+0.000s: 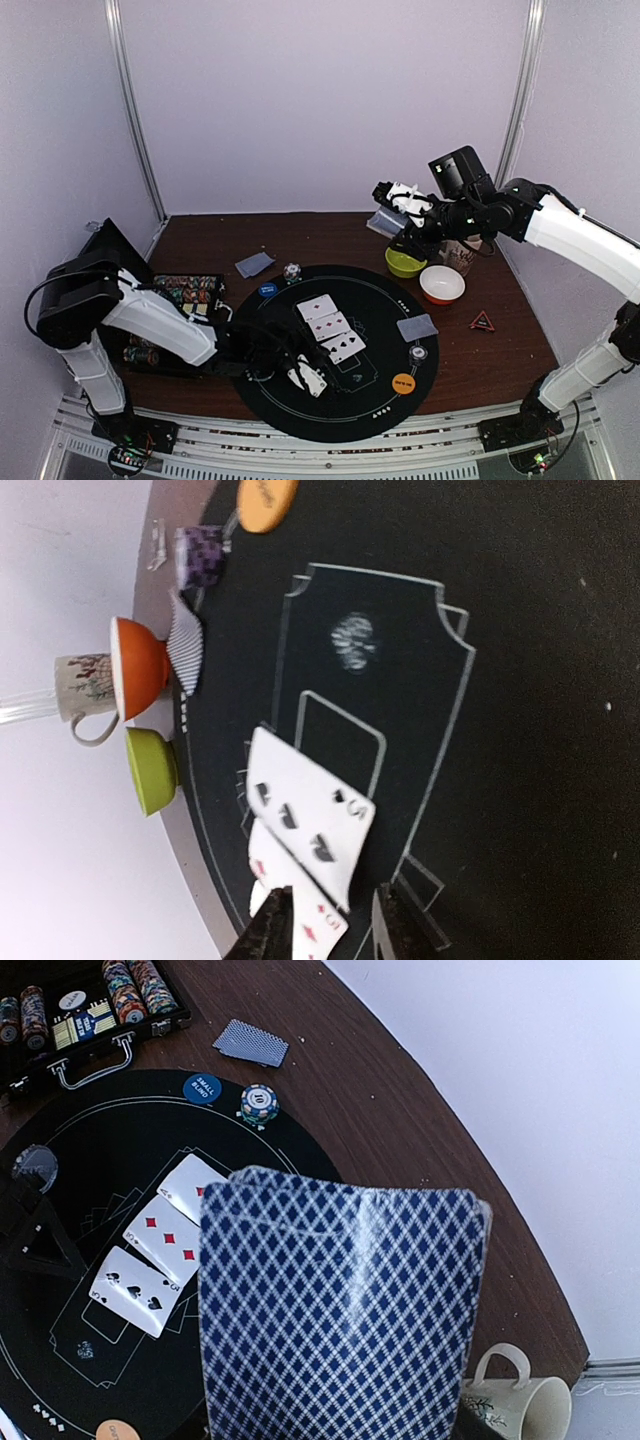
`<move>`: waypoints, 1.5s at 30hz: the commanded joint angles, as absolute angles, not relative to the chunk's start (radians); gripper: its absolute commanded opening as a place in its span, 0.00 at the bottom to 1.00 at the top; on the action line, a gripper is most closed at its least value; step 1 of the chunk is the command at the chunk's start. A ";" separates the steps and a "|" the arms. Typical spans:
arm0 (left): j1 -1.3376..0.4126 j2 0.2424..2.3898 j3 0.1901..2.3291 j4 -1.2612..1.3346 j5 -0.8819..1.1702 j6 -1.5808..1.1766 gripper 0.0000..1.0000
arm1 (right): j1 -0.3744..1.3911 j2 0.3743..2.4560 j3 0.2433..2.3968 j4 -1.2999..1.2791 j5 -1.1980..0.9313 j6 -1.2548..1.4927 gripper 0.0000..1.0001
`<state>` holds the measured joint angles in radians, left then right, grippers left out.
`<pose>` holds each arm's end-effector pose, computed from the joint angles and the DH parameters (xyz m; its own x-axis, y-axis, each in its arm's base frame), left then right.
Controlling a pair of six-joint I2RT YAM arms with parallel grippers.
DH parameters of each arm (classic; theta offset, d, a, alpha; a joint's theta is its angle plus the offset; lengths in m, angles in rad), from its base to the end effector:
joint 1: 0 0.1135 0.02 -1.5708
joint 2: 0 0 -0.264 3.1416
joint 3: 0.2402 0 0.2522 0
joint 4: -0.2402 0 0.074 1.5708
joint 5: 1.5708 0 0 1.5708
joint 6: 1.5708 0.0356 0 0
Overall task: Distribute texas hold em gaming equipment
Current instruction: Flop the poker card into the community card area, then pick up the poker card from the face-down deck piles.
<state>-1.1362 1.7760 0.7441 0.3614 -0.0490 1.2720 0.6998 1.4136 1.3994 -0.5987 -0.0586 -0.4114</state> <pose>0.1434 -0.3048 0.1244 0.7734 0.6011 -0.2016 0.5120 -0.4046 0.7578 0.2389 0.2039 0.3677 -0.1316 -0.6326 -0.7632 -0.7989 0.5235 -0.2962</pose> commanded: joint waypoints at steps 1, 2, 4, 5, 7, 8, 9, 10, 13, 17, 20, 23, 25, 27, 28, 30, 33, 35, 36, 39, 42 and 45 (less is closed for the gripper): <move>-1.137 1.602 0.741 0.412 0.005 1.019 0.32 | 0.694 1.387 1.408 -0.609 -0.079 -0.408 0.50; -1.128 1.561 0.747 0.425 0.040 0.952 0.35 | 0.693 1.388 1.409 -0.608 -0.084 -0.408 0.50; -1.098 1.491 0.772 0.433 0.114 0.791 0.41 | 0.695 1.392 1.408 -0.605 -0.096 -0.404 0.50; -1.080 1.468 0.788 0.438 0.141 0.676 0.44 | 0.696 1.395 1.409 -0.602 -0.102 -0.401 0.50; -1.037 1.439 0.829 0.450 0.156 0.486 0.50 | 0.702 1.399 1.410 -0.601 -0.112 -0.398 0.50; -1.012 1.430 0.858 0.448 0.162 0.378 0.55 | 0.706 1.400 1.409 -0.599 -0.113 -0.397 0.50; -0.980 1.426 0.890 0.435 0.175 0.263 0.60 | 0.710 1.401 1.408 -0.597 -0.111 -0.397 0.50; -0.945 1.428 0.927 0.416 0.198 0.141 0.66 | 0.716 1.403 1.407 -0.596 -0.107 -0.397 0.50; -0.804 1.481 1.091 0.287 0.359 -0.210 0.68 | 0.736 1.403 1.403 -0.587 -0.104 -0.404 0.50; -0.747 1.569 1.246 0.149 0.484 -0.394 0.72 | 0.780 1.412 1.401 -0.577 -0.079 -0.418 0.50; -0.746 1.604 1.280 0.179 0.623 -0.465 0.97 | 0.802 1.425 1.407 -0.573 -0.068 -0.422 0.50; -0.747 1.640 1.319 0.154 0.688 -0.481 0.98 | 0.826 1.447 1.419 -0.576 -0.053 -0.423 0.50; -0.747 1.658 1.339 0.114 0.688 -0.460 0.96 | 0.844 1.457 1.426 -0.576 -0.048 -0.423 0.50; -0.747 1.671 1.353 0.076 0.685 -0.438 0.90 | 0.860 1.471 1.431 -0.573 -0.049 -0.425 0.50; -0.747 1.677 1.358 0.060 0.681 -0.433 0.87 | 0.867 1.478 1.434 -0.572 -0.046 -0.426 0.50; -0.747 1.685 1.365 0.048 0.695 -0.426 0.83 | 0.883 1.491 1.443 -0.574 -0.035 -0.432 0.50; -0.751 1.696 1.365 0.031 0.697 -0.414 0.81 | 0.899 1.511 1.459 -0.575 -0.031 -0.433 0.50; -0.756 1.703 1.371 0.004 0.662 -0.396 0.80 | 0.908 1.522 1.468 -0.574 -0.034 -0.436 0.50; -0.757 1.707 1.377 -0.011 0.643 -0.384 0.78 | 0.915 1.528 1.474 -0.573 -0.034 -0.438 0.50; -0.761 1.720 1.395 -0.049 0.610 -0.350 0.72 | 0.929 1.542 1.488 -0.577 -0.033 -0.439 0.50; -0.764 1.724 1.404 -0.081 0.589 -0.322 0.67 | 0.933 1.544 1.491 -0.575 -0.028 -0.442 0.50; -0.764 1.717 1.418 -0.133 0.544 -0.283 0.60 | 0.935 1.538 1.490 -0.580 -0.020 -0.445 0.50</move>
